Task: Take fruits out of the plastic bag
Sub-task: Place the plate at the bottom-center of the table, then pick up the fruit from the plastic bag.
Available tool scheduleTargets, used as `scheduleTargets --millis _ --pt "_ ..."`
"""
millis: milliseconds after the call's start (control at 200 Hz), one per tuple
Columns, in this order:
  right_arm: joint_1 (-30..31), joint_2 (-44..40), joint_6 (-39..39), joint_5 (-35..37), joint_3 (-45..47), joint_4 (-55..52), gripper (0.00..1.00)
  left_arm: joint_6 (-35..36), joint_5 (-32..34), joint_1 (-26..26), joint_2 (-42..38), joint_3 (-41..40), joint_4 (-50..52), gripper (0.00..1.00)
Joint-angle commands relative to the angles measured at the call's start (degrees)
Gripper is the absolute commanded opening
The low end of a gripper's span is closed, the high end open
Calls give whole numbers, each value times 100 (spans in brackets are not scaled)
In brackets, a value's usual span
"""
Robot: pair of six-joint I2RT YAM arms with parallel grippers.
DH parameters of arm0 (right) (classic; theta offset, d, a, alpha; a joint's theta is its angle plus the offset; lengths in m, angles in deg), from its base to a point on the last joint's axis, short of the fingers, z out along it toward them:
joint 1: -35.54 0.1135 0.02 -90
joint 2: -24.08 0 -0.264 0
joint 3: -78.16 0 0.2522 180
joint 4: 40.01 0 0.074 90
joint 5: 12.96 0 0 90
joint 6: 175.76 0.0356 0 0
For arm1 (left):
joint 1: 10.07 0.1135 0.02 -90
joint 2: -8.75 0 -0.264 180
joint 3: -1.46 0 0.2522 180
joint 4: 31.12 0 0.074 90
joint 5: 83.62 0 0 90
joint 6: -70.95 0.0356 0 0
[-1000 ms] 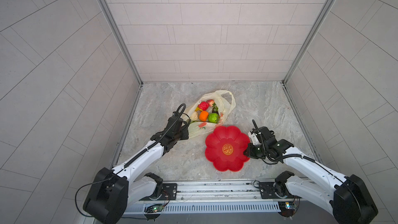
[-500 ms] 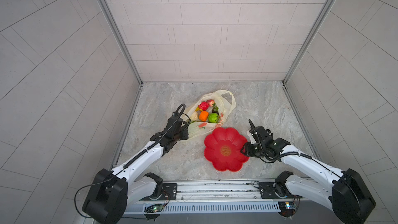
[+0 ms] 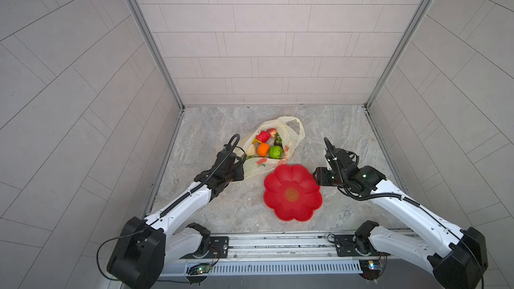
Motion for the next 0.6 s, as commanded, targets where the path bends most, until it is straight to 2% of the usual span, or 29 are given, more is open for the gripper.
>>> scheduleTargets --millis 0,70,185,450,595 --pt "303 415 -98 490 -490 79 59 174 193 -283 -7 67 47 0" --pt "521 837 -139 464 -870 370 59 242 381 -476 -1 136 134 0" --pt "773 1775 -303 481 -1697 501 57 221 324 -502 -6 137 121 0" --pt "809 3900 -457 442 -3325 559 50 113 430 -499 -302 1 91 0" --pt "822 4594 -206 431 -3931 418 47 92 485 -498 -347 -30 132 0"
